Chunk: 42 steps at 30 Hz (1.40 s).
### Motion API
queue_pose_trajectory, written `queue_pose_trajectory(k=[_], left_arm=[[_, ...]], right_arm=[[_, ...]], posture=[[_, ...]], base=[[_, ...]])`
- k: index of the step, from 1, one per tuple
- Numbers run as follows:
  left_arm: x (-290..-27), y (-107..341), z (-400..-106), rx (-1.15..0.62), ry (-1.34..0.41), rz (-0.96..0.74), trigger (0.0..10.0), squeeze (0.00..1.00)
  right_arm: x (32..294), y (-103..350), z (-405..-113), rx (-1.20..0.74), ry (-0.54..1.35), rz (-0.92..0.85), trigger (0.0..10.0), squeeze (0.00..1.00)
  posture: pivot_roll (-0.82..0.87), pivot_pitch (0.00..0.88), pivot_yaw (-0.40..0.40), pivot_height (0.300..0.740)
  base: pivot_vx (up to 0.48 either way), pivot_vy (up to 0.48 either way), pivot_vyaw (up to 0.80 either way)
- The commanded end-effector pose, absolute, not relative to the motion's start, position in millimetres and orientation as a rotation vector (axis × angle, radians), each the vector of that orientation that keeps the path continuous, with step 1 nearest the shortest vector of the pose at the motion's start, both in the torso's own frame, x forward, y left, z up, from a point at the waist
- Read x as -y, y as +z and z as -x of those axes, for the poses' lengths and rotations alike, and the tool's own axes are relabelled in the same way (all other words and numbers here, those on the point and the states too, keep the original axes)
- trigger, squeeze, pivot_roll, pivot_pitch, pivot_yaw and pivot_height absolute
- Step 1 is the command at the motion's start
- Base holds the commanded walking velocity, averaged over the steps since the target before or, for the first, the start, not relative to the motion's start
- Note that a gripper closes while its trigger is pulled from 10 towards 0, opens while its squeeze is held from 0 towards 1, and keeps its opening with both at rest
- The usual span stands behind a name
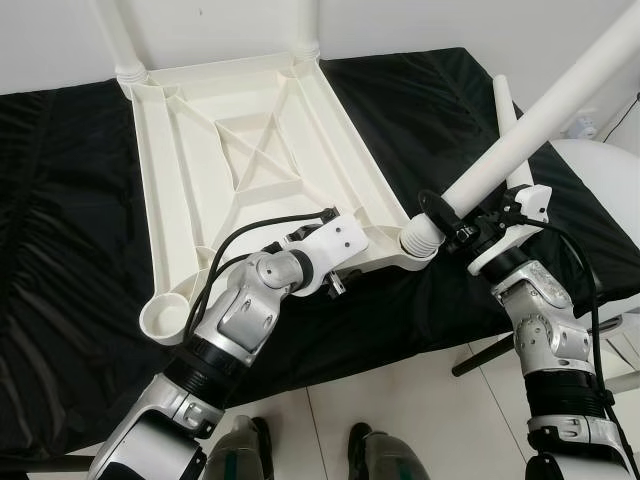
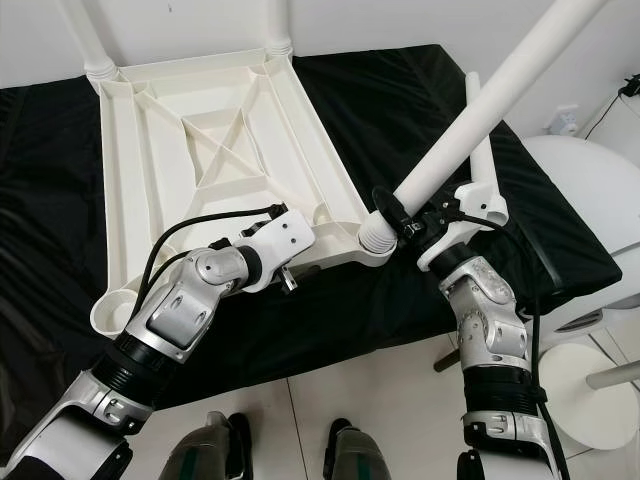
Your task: Building children table
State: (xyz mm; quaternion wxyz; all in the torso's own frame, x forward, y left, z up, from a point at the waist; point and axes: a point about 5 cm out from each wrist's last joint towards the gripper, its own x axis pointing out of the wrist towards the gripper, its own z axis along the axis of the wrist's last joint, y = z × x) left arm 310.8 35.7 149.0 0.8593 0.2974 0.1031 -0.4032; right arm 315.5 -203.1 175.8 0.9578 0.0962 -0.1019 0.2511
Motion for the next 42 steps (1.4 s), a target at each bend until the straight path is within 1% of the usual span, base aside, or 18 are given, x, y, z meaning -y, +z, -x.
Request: queue_pose_trajectory(k=[1,9,14,19,22,23,25,39,42], left_arm=[[-44.8,123.3,-309.1,-0.336,-0.801,-0.63,10.0,0.0],[-42.6,122.8,-308.1,-0.335,-0.804,-0.626,10.0,0.0],[-41.8,122.7,-307.7,-0.334,-0.804,-0.623,10.0,0.0],[-41.6,122.8,-307.7,-0.334,-0.804,-0.622,10.0,0.0],[-40.4,122.7,-307.1,-0.332,-0.806,-0.62,10.0,0.0],[-40.1,122.7,-307.1,-0.332,-0.806,-0.62,10.0,0.0],[-39.9,122.7,-307.1,-0.332,-0.807,-0.62,10.0,0.0],[-39.8,126.3,-309.4,-0.298,-0.801,-0.624,10.0,0.0],[-40.8,126.6,-310.0,-0.299,-0.797,-0.626,10.0,0.0]], right_arm=[[201.5,186.1,-317.2,0.236,0.508,-0.218,10.0,0.0],[202.8,199.7,-323.3,0.194,0.506,-0.235,10.0,0.0],[201.9,211.2,-324.3,0.245,0.511,-0.257,10.0,0.0],[201.6,212.5,-324.3,0.245,0.516,-0.265,10.0,0.0],[192.5,191.2,-321.3,0.074,0.585,-0.126,10.0,0.0],[192.6,186.1,-320.5,0.038,0.586,-0.073,10.0,0.0],[193.3,184.2,-320.3,0.024,0.581,-0.045,10.0,0.0],[194.9,191.5,-319.3,0.063,0.582,-0.048,10.0,0.0],[197.7,194.8,-318.7,0.031,0.594,-0.045,10.0,0.0]], posture=[[-0.01,0.123,0.024,0.74],[-0.01,0.121,0.02,0.74],[-0.01,0.115,0.018,0.74],[-0.01,0.115,0.018,0.74],[-0.01,0.11,0.017,0.74],[-0.02,0.106,0.016,0.74],[-0.02,0.106,0.016,0.74],[-0.02,0.113,0.014,0.74],[-0.02,0.116,0.013,0.74]], base=[[0.0,0.0,0.0],[0.0,0.0,0.0],[0.0,0.0,0.0],[0.0,0.0,0.0],[0.0,0.0,0.0],[0.0,0.0,0.0],[0.0,0.0,0.0],[0.0,0.0,0.0],[0.0,0.0,0.0]])
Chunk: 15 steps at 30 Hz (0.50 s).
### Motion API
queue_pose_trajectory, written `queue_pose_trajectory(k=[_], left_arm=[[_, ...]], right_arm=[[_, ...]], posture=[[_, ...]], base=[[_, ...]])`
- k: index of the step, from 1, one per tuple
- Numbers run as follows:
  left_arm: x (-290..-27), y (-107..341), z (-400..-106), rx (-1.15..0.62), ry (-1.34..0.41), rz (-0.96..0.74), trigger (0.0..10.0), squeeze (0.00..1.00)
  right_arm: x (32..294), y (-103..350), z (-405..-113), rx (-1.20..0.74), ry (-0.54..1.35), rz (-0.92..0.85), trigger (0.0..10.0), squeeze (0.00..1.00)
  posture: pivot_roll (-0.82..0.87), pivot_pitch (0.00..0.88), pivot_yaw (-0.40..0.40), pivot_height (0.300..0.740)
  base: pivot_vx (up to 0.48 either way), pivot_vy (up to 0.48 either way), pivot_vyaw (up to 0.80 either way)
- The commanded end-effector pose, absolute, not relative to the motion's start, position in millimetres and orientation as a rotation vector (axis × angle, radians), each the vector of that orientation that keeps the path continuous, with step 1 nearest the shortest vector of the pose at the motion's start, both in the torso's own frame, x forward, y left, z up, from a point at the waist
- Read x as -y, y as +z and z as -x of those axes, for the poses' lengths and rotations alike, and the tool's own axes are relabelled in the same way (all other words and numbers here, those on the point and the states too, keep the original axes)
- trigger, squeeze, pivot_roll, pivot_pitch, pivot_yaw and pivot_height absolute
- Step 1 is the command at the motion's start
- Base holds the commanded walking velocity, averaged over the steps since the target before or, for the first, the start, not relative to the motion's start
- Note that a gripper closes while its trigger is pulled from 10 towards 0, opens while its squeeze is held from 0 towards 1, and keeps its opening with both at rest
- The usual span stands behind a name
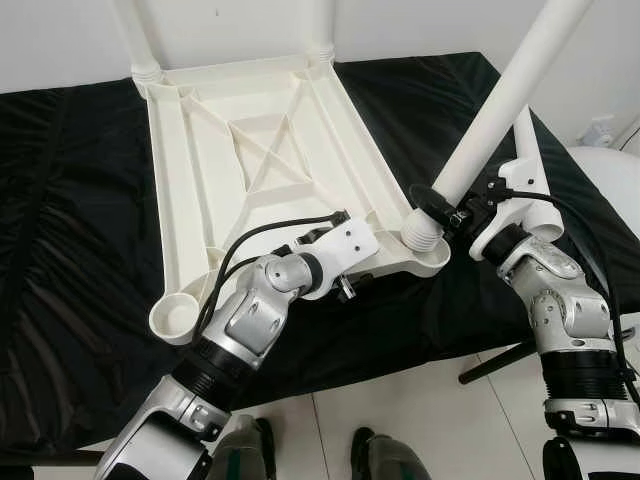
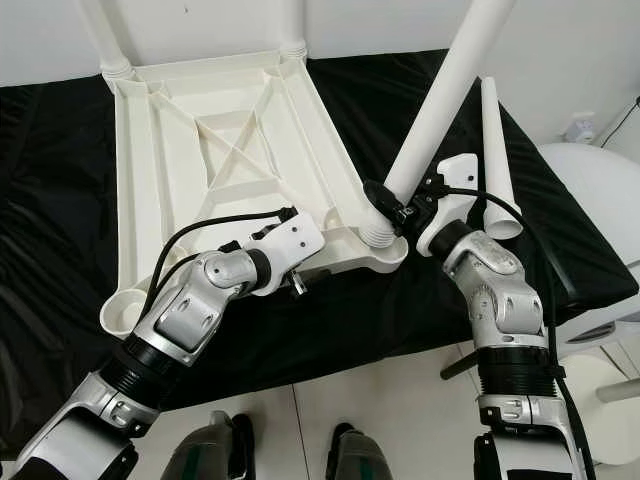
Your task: Building children table
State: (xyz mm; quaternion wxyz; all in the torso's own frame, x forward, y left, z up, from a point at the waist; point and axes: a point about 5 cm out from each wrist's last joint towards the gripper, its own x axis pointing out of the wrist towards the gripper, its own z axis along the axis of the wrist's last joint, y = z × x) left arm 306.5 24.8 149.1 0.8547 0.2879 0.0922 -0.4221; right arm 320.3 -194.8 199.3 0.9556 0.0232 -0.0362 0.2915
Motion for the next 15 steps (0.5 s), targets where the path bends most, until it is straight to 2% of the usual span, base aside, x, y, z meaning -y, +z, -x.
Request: queue_pose_trajectory(k=[1,8,15], left_arm=[[-41.2,126.6,-310.3,-0.299,-0.795,-0.626,10.0,0.0],[-40.7,126.9,-311.3,-0.299,-0.792,-0.625,10.0,0.0],[-38.4,126.6,-311.4,-0.3,-0.797,-0.62,10.0,0.0]], right_arm=[[198.4,196.2,-318.4,0.022,0.595,-0.042,10.0,0.0],[199.9,202.6,-315.3,0.019,0.62,-0.007,10.0,0.0],[200.6,196.9,-309.1,-0.074,0.658,0.048,10.0,0.0]], posture=[[-0.02,0.116,0.013,0.74],[-0.03,0.118,0.013,0.74],[-0.03,0.121,0.01,0.74]], base=[[0.0,0.0,0.0],[0.0,0.0,0.0],[0.0,0.0,0.0]])
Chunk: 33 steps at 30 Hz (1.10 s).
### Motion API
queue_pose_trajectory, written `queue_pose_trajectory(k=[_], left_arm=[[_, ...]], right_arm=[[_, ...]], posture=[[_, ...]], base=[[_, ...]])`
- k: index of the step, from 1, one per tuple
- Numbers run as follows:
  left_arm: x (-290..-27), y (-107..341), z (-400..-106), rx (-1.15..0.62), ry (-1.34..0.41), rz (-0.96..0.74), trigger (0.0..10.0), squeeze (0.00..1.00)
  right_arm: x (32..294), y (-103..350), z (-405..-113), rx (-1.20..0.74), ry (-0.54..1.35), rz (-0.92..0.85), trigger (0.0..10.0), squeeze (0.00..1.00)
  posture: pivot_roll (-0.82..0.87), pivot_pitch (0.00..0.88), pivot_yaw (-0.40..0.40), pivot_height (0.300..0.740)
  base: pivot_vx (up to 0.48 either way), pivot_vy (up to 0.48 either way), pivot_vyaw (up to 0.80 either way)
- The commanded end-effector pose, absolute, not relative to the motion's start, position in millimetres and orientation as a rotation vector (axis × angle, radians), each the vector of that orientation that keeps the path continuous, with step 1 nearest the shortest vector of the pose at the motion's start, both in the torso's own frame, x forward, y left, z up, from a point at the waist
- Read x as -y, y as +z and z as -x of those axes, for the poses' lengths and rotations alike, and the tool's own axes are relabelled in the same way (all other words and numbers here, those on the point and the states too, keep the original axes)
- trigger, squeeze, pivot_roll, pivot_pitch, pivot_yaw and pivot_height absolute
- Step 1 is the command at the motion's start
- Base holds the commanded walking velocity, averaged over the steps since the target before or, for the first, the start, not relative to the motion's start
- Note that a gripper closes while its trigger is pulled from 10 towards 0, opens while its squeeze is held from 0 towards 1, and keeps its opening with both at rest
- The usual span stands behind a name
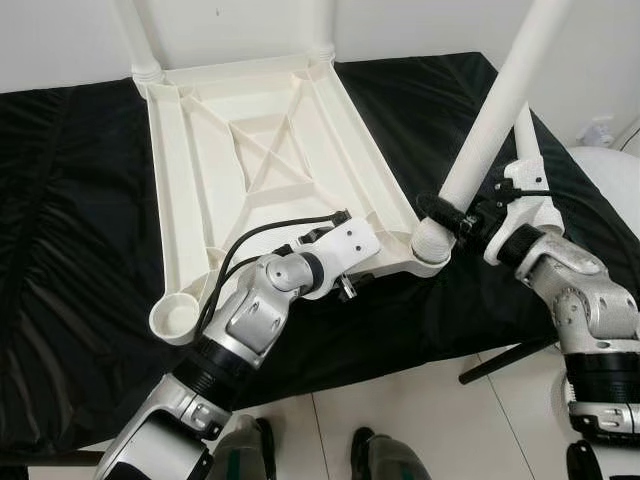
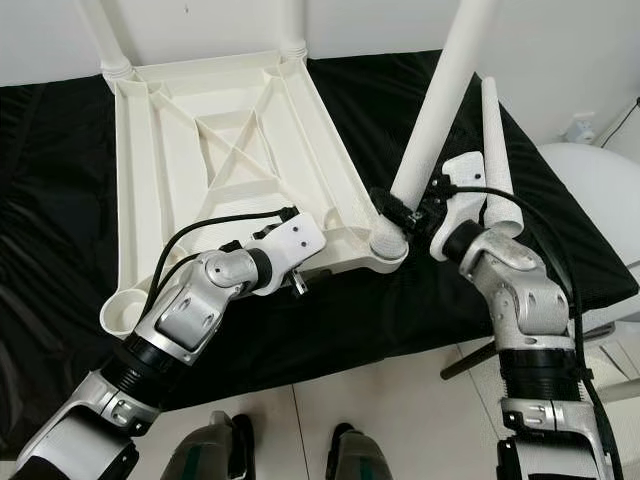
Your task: Building children table
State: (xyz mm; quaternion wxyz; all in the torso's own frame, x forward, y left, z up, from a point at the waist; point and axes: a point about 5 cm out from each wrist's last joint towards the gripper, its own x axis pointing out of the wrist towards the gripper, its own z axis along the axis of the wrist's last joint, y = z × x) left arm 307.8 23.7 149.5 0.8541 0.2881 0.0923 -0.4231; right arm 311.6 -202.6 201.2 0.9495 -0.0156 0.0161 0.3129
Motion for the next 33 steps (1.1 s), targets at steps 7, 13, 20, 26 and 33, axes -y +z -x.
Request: queue_pose_trajectory(k=[7,13,20,26,33], left_arm=[[-39.1,126.5,-312.2,-0.303,-0.788,-0.618,10.0,0.0],[-38.8,126.8,-312.7,-0.303,-0.785,-0.615,10.0,0.0],[-39.1,126.7,-312.1,-0.304,-0.783,-0.613,10.0,0.0],[-40.3,126.6,-312.0,-0.306,-0.781,-0.613,10.0,0.0],[-40.3,127.2,-312.5,-0.304,-0.783,-0.615,10.0,0.0]], right_arm=[[198.4,191.1,-307.7,-0.113,0.676,0.074,10.0,0.0],[196.6,187.9,-310.5,-0.086,0.655,0.11,10.0,0.0],[197.6,176.0,-314.2,-0.062,0.607,0.088,10.0,0.0],[195.1,159.0,-313.9,-0.073,0.572,0.052,10.0,0.0],[189.9,151.9,-309.7,-0.059,0.587,0.075,10.0,0.0]], posture=[[-0.03,0.12,0.006,0.74],[-0.03,0.122,0.002,0.74],[-0.02,0.122,0.0,0.74],[-0.02,0.117,0.004,0.74],[-0.02,0.113,0.008,0.74]], base=[[0.0,0.0,0.0],[0.0,0.0,0.0],[0.0,0.0,0.0],[0.0,0.0,0.0],[0.0,0.0,0.0]])
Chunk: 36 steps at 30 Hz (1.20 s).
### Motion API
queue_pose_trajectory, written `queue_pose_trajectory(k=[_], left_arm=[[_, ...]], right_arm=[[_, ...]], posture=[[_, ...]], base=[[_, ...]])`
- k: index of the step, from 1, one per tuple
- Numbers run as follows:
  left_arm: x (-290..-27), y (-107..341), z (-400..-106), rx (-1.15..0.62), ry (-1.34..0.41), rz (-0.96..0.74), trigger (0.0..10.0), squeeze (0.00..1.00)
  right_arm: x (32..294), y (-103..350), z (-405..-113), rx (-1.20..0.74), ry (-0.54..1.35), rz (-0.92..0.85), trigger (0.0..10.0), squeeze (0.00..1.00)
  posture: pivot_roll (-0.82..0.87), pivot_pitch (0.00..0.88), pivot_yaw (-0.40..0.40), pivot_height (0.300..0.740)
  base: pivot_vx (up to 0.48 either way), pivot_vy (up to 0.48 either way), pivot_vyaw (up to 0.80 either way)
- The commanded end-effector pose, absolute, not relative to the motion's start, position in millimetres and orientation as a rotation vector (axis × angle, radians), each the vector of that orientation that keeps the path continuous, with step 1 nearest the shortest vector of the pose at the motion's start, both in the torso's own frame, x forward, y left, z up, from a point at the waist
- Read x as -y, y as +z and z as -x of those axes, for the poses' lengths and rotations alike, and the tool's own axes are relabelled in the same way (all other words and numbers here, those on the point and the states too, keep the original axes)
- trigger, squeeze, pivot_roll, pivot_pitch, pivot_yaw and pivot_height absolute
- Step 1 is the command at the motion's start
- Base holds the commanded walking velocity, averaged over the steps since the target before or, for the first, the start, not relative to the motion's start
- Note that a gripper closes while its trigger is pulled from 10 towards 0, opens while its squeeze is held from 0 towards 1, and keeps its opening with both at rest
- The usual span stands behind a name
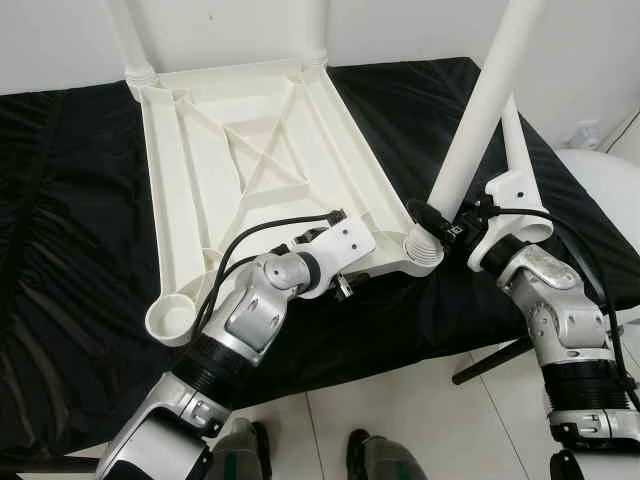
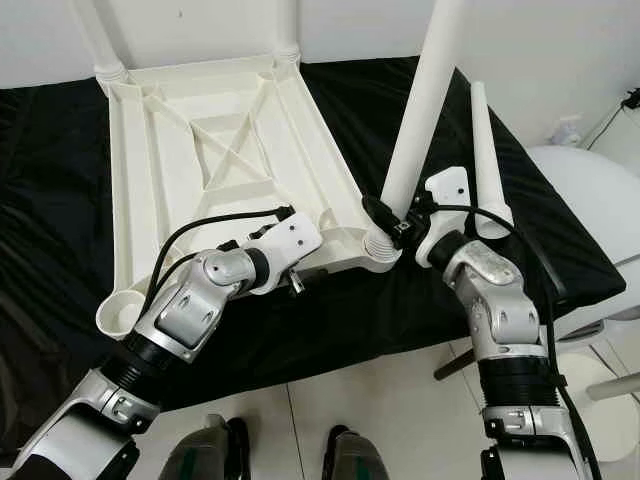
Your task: Building children table
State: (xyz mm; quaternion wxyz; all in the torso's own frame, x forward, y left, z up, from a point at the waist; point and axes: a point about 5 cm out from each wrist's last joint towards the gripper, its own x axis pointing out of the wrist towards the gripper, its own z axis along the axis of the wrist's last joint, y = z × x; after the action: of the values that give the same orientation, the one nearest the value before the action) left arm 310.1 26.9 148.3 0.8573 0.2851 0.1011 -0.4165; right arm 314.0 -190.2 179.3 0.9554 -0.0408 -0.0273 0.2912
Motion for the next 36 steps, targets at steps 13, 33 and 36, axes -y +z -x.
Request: queue_pose_trajectory(k=[13,33,36], left_arm=[[-38.7,127.7,-311.3,-0.303,-0.79,-0.615,10.0,0.0],[-41.0,129.0,-311.9,-0.307,-0.783,-0.611,10.0,0.0],[-41.5,129.0,-312.0,-0.307,-0.78,-0.611,10.0,0.0]], right_arm=[[187.9,130.9,-303.3,-0.077,0.551,0.035,10.0,0.0],[183.9,116.7,-298.0,-0.088,0.537,0.047,10.0,0.0],[182.8,112.7,-295.5,-0.097,0.529,0.037,10.0,0.0]], posture=[[-0.03,0.116,0.011,0.74],[-0.02,0.127,0.01,0.74],[-0.02,0.127,0.008,0.74]], base=[[0.0,0.0,0.0],[0.0,0.0,0.0],[0.0,0.0,0.0]])
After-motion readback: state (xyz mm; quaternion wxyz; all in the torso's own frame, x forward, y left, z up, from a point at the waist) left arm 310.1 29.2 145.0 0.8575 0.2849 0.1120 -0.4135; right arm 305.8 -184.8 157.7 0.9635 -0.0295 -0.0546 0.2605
